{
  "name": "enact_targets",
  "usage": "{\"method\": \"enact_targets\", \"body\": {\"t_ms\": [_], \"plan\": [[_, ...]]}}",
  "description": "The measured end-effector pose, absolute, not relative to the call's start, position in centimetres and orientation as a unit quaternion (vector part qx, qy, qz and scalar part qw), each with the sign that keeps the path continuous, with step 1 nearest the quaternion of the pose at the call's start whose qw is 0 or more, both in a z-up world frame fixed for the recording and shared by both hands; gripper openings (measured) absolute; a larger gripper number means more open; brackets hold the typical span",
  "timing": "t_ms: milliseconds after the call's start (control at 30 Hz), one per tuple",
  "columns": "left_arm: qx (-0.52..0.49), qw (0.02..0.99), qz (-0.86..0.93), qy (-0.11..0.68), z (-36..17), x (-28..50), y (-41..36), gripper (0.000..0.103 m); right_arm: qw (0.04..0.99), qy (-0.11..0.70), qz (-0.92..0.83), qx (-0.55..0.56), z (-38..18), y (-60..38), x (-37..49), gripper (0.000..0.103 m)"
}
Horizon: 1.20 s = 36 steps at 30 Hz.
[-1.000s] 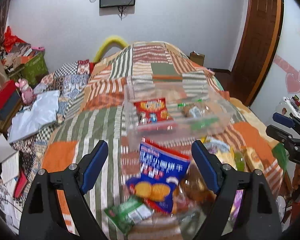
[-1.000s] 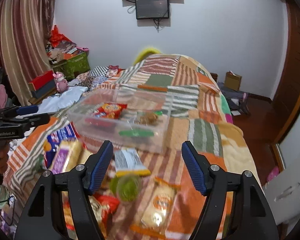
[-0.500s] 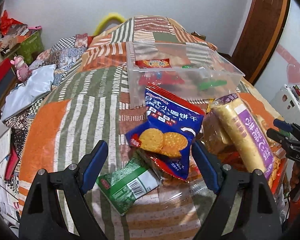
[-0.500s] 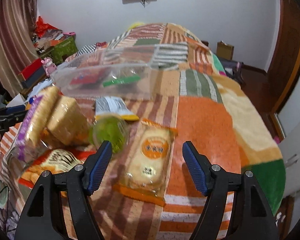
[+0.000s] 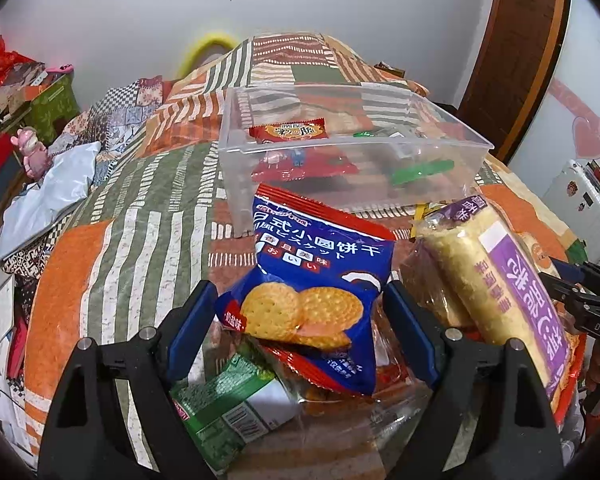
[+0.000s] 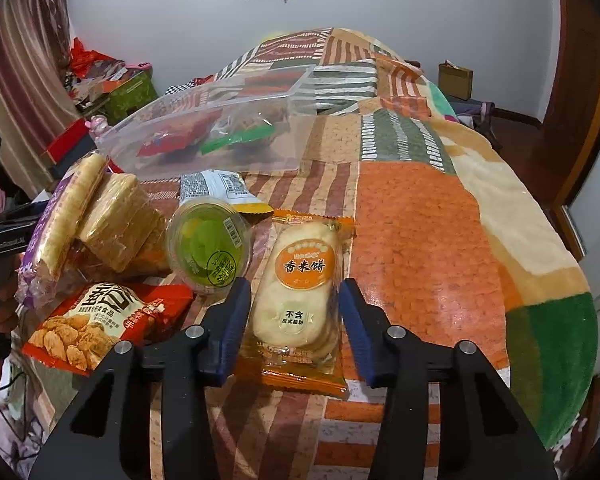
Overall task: Organize snacks
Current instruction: 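Grasp the blue cracker bag with left tool while right tool grasps orange-labelled bun, then lower the cracker bag and bun into the clear box and release both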
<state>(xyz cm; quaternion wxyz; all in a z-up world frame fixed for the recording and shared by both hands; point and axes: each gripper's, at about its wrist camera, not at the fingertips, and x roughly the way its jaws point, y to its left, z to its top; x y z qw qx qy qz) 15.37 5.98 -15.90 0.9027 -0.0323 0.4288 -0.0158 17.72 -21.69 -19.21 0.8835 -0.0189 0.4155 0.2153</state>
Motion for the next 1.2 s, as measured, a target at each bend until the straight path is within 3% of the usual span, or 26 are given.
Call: {"method": "enact_targets", "body": {"t_ms": [200,400,1200], "plan": [[-0.019,0.910,-0.009,0.414,-15.7,15.0,5.8,0.074,0.885,0.413,0.215,-0.005,-19.0,-22.0,17.7,0.035],[-0.013,0.919,0.002,0.395,-15.0,13.8,5.9,0.070,0.891,0.401,0.215,0.001,-18.3,-22.2,17.6,0.033],[-0.048,0.946,0.007,0.322,-8.4,13.0,7.3,0.070,0.917,0.299,0.265,0.018,-10.5,-18.4,20.4,0.033]]}}
